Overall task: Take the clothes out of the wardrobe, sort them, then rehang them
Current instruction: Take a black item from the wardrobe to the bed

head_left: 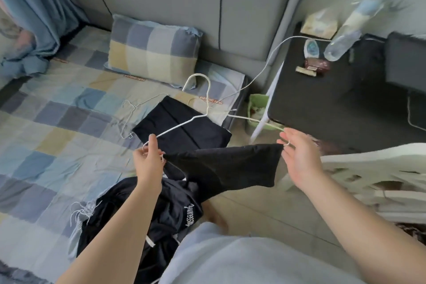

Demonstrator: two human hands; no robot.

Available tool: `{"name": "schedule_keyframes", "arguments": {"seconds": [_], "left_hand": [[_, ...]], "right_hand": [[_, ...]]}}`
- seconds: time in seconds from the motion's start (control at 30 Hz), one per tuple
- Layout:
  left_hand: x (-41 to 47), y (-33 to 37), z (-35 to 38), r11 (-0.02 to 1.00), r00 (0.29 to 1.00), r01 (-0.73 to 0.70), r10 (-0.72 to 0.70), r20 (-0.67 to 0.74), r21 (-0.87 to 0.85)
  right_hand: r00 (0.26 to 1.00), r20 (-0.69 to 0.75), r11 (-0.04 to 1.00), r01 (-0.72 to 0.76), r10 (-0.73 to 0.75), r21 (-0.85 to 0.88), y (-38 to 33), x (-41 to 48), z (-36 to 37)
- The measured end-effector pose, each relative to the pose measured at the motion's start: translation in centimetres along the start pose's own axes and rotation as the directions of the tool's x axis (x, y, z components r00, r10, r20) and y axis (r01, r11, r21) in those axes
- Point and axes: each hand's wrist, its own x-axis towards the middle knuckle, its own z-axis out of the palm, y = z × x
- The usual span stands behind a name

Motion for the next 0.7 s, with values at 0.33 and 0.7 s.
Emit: {"name": "schedule_keyframes", "arguments": {"seconds": [0.33, 0.7], "left_hand": [[-15.7, -3.6, 5.3, 0.964, 0.923, -0.258, 0.225, 0.313, 0.065], [-33.0, -9.5, 16.0, 0.892, 0.606, -0.421, 0.142, 0.783, 0.165]], "right_hand": [[0.925, -0.098, 0.855, 0.292, -0.366, -0.428, 0.6, -9.3, -22.5], [0.862, -0.004, 0.553, 0.322, -0.507, -0.769, -2.5, -20.8, -39.6]]}}
